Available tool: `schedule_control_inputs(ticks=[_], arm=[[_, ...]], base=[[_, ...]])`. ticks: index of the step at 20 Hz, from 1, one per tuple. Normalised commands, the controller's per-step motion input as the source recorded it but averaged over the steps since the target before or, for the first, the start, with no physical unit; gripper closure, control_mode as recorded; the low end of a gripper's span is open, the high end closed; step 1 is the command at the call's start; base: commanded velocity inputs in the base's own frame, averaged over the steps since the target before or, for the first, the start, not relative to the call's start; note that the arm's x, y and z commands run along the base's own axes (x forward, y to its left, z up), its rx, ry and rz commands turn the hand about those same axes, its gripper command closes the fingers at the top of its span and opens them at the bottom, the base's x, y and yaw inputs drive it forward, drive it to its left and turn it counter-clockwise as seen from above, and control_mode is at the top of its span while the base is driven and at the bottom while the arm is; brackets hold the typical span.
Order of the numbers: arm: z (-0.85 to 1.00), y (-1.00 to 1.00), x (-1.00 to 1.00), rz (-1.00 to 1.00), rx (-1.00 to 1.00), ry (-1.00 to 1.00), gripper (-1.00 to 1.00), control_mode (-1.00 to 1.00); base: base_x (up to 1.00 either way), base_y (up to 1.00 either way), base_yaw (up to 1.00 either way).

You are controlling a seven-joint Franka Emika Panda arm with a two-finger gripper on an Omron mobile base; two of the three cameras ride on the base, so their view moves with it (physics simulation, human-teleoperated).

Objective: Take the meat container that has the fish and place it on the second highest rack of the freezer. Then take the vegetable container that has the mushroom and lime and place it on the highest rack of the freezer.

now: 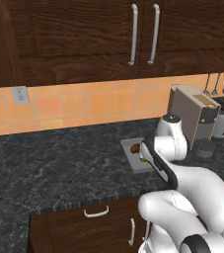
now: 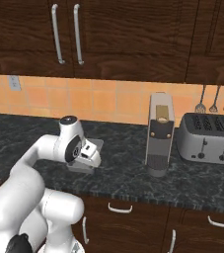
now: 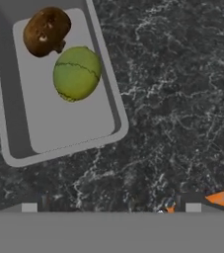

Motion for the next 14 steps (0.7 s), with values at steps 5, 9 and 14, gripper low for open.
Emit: schedule_control_inputs(ticks=[5, 9, 14], arm=[[-0.05, -0.11, 0.22, 0.00, 0.00, 0.11, -1.00, -1.00], [-0.14, -0.13, 0.16, 0.00, 0.00, 0.17, -1.00, -1.00], [-0.38, -0.03, 0.13, 0.00, 0.00, 0.04, -1.00, -1.00]], base=[[0.00, 0.00, 0.00], [0.00, 0.00, 0.00], [0.00, 0.00, 0.00]])
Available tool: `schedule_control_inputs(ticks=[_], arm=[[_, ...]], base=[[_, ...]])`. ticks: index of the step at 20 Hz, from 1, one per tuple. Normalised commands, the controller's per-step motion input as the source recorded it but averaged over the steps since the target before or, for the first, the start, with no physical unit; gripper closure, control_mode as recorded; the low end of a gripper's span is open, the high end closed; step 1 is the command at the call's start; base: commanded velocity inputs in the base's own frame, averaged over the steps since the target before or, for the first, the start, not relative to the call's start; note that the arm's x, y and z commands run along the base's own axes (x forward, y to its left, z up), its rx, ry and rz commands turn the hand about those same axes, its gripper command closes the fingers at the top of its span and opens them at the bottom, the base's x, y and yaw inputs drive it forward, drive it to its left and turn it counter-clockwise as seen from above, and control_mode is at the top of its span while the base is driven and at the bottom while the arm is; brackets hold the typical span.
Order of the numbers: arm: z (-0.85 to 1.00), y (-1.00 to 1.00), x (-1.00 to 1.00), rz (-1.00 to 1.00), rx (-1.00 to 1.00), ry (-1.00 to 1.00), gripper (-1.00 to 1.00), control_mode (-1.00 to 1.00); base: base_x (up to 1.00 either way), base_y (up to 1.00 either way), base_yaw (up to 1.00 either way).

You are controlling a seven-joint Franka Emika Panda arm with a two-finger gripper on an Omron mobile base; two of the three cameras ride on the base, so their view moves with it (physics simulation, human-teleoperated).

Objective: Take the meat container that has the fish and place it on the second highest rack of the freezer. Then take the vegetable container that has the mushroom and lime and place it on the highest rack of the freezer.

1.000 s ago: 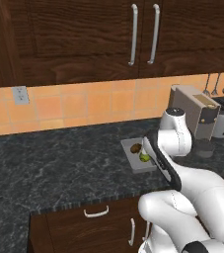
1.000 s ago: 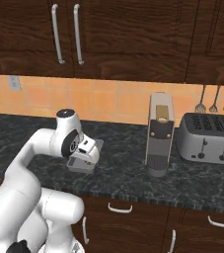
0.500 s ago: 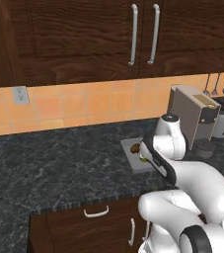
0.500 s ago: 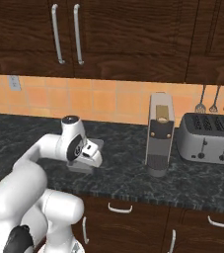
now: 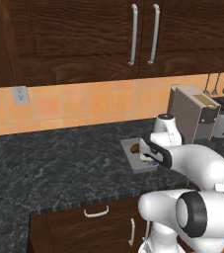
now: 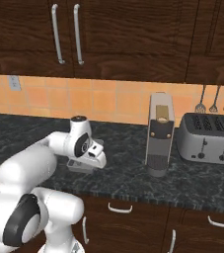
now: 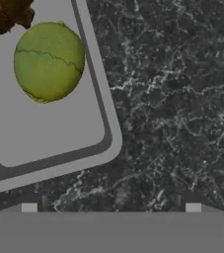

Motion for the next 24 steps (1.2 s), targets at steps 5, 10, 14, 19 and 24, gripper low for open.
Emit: schedule_control_inputs(ticks=[5, 10, 14, 19, 24], arm=[[-0.47, 0.00, 0.23, 0.00, 0.00, 0.00, -1.00, -1.00], [-0.28, 0.00, 0.24, 0.00, 0.00, 0.00, -1.00, -1.00], [0.00, -0.01, 0.07, 0.00, 0.04, -0.02, -1.00, -1.00], [-0.25, 0.00, 0.12, 0.00, 0.01, 0.00, -1.00, -1.00], [-0.47, 0.00, 0.08, 0.00, 0.00, 0.00, -1.00, -1.00]], base=[[0.00, 0.00, 0.00], [0.00, 0.00, 0.00], [0.00, 0.00, 0.00], [0.00, 0.00, 0.00], [0.00, 0.00, 0.00]])
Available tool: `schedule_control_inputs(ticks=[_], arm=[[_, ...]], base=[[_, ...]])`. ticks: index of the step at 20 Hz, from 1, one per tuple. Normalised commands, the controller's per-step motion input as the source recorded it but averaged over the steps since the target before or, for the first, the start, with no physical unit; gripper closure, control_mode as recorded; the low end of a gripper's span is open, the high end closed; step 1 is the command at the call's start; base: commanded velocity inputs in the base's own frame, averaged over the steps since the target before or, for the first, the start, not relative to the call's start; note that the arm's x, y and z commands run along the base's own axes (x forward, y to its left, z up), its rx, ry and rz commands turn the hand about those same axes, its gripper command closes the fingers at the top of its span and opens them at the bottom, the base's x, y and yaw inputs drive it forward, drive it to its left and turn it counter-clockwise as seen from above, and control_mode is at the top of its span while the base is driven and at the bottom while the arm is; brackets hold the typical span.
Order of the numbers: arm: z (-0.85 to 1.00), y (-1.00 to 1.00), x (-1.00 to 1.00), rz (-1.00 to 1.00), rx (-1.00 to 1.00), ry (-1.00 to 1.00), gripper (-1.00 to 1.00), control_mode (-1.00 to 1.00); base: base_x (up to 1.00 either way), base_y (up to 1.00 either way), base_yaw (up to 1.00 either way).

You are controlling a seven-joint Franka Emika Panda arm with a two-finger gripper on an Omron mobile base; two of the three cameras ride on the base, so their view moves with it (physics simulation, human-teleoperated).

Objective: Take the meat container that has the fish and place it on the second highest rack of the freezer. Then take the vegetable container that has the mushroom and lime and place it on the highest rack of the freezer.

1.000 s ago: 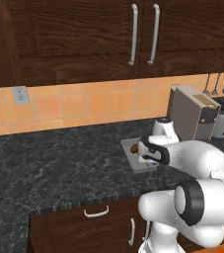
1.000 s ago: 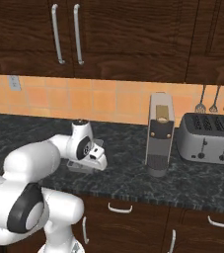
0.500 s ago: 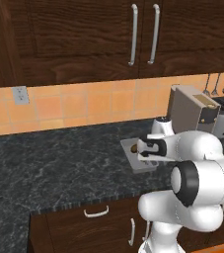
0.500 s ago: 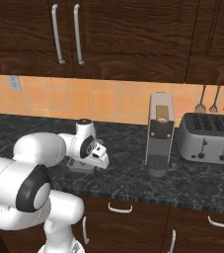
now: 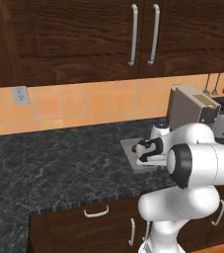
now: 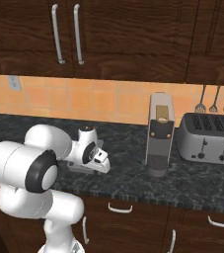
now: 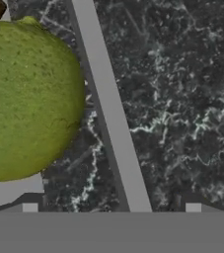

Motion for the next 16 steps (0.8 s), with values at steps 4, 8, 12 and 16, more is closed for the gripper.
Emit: schedule_control_inputs(ticks=[4, 8, 12, 16], arm=[[-0.04, 0.00, 0.00, 0.00, 0.00, 0.00, 1.00, -1.00], [0.00, 0.00, 0.00, 0.00, 0.00, 0.00, 1.00, -1.00], [0.00, 0.00, 0.00, 0.00, 0.00, 0.00, 1.00, -1.00], [0.00, 0.00, -0.02, 0.00, 0.00, 0.00, 1.00, -1.00]], base=[[0.00, 0.00, 0.00], [0.00, 0.00, 0.00], [0.00, 0.00, 0.00], [0.00, 0.00, 0.00]])
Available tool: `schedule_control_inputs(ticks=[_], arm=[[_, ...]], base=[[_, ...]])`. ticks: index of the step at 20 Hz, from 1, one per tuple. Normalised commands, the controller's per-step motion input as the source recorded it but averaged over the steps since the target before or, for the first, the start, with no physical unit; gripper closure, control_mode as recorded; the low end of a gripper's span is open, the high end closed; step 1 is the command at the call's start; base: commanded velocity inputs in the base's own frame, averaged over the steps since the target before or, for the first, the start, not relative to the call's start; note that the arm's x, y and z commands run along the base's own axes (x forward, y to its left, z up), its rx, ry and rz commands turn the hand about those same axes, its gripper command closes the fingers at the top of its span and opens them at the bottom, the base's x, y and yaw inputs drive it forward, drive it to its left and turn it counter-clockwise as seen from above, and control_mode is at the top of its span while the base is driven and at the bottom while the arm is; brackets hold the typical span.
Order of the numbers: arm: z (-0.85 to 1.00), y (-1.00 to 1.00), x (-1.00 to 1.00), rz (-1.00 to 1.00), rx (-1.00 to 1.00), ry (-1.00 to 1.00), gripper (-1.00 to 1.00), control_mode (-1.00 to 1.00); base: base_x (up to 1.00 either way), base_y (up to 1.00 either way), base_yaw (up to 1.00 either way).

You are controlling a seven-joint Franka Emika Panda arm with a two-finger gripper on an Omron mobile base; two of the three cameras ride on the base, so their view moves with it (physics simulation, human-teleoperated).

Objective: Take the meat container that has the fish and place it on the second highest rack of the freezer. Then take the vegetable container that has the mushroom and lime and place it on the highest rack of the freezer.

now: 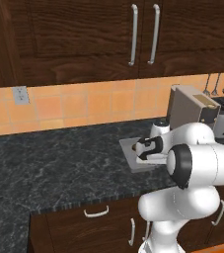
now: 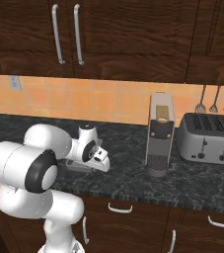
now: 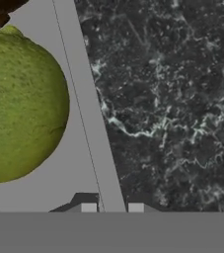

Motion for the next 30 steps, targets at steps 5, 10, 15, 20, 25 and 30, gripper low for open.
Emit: schedule_control_inputs(ticks=[5, 10, 15, 20, 25, 30], arm=[[0.29, 0.00, -0.28, 0.00, 0.00, 0.00, 1.00, -1.00], [0.57, -0.03, -0.48, 0.00, 0.00, -0.02, 1.00, -1.00], [0.83, 0.00, -0.72, 0.00, 0.00, -0.01, 1.00, -1.00], [0.76, 0.05, -0.94, 0.00, 0.00, -0.04, 1.00, -1.00], [0.81, 0.07, -0.94, 0.06, 0.00, -0.08, 1.00, -1.00], [0.99, 0.35, -0.48, 0.08, 0.00, -0.07, 1.00, -1.00]], base=[[0.00, 0.00, 0.00], [0.00, 0.00, 0.00], [0.00, 0.00, 0.00], [0.00, 0.00, 0.00], [0.00, 0.00, 0.00], [0.00, 0.00, 0.00]])
